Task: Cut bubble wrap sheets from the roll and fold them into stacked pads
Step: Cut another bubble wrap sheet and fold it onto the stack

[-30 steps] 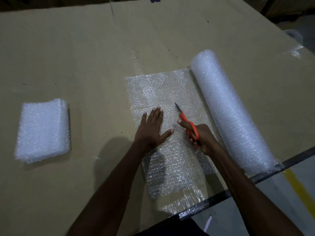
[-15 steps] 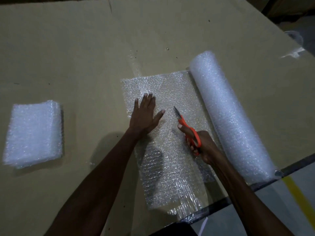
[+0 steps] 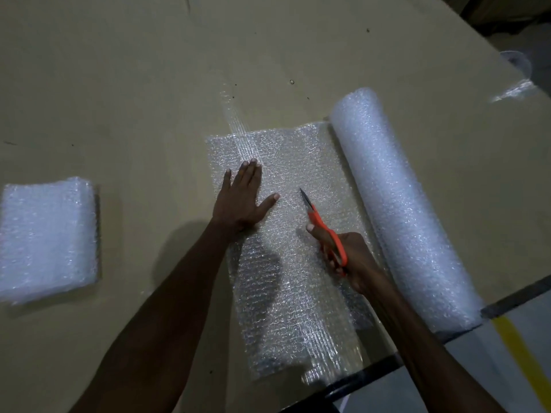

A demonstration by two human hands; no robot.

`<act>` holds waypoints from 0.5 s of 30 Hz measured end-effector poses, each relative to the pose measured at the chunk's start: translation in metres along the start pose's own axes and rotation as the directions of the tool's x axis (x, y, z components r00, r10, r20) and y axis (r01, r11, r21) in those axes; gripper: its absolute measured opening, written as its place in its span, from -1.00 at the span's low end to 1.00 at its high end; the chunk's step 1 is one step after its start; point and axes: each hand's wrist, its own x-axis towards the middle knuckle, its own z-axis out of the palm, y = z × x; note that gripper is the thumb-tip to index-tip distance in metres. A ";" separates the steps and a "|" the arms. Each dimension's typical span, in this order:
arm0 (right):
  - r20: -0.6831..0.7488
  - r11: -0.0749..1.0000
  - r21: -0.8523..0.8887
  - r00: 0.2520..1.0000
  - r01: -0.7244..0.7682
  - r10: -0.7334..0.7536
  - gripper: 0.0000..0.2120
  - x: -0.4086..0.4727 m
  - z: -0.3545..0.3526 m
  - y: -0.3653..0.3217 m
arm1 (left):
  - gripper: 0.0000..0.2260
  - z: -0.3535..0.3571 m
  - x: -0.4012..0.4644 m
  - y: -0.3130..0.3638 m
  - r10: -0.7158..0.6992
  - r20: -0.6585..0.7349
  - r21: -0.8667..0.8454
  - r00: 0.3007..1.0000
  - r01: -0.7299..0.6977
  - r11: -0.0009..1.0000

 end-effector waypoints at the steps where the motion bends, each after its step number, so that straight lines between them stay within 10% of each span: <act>1: -0.001 1.000 -0.005 1.000 -0.005 0.005 -0.49 0.001 0.002 -0.003 | -0.21 0.000 0.000 0.000 0.001 0.000 0.002 1.000 -0.001 1.000; 15: 0.006 0.999 -0.040 1.000 -0.006 0.006 -0.51 0.013 0.008 -0.020 | -0.20 0.000 0.000 0.000 -0.013 0.010 -0.013 1.000 0.013 1.000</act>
